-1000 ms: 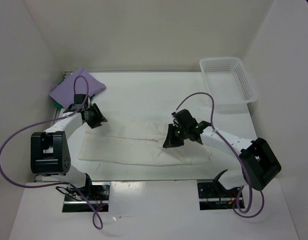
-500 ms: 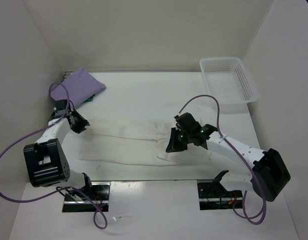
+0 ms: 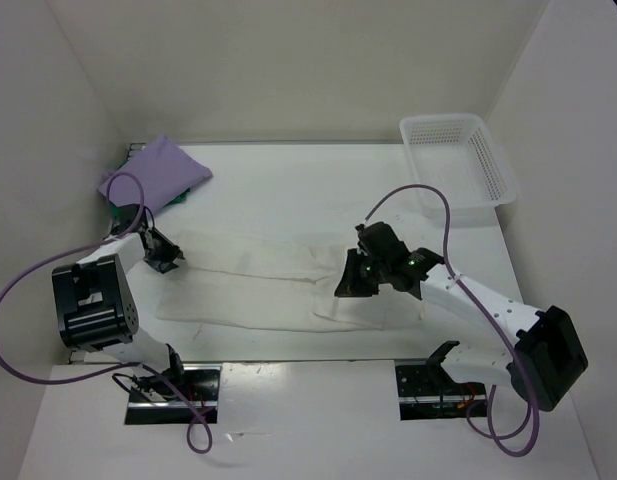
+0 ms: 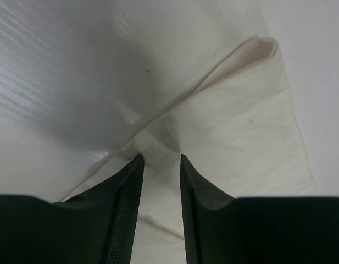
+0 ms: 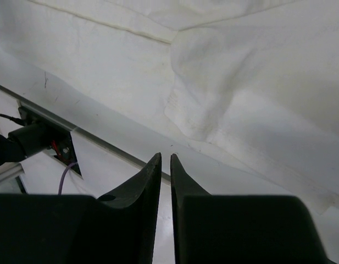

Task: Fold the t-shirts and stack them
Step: Fold the other side of the tshirt into a rectangle

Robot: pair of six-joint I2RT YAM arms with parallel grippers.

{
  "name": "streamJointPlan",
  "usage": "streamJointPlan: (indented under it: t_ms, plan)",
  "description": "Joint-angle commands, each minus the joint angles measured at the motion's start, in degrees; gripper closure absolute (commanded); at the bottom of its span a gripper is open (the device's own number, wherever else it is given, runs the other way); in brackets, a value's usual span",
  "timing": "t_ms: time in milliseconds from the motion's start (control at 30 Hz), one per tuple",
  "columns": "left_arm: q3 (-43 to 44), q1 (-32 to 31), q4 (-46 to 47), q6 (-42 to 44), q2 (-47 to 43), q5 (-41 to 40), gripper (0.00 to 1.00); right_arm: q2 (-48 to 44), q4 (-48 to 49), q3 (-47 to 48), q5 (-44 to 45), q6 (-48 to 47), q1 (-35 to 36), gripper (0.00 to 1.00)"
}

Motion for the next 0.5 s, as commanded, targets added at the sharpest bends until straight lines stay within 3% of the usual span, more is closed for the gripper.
streamJointPlan:
  t_ms: [0, 200, 467]
  plan:
    - [1.2, 0.4, 1.3, -0.9, 0.1, -1.0, 0.6, -1.8, 0.5, 1.6, 0.7, -0.7, -1.2, 0.83]
    - [-1.5, 0.4, -0.5, -0.9, -6.4, -2.9, 0.6, -3.0, 0.5, 1.6, 0.1, -1.2, -3.9, 0.8]
    - [-2.0, 0.4, 0.1, -0.9, -3.4, -2.4, 0.63, -3.5, 1.0, 0.4, -0.4, -1.2, -3.9, 0.8]
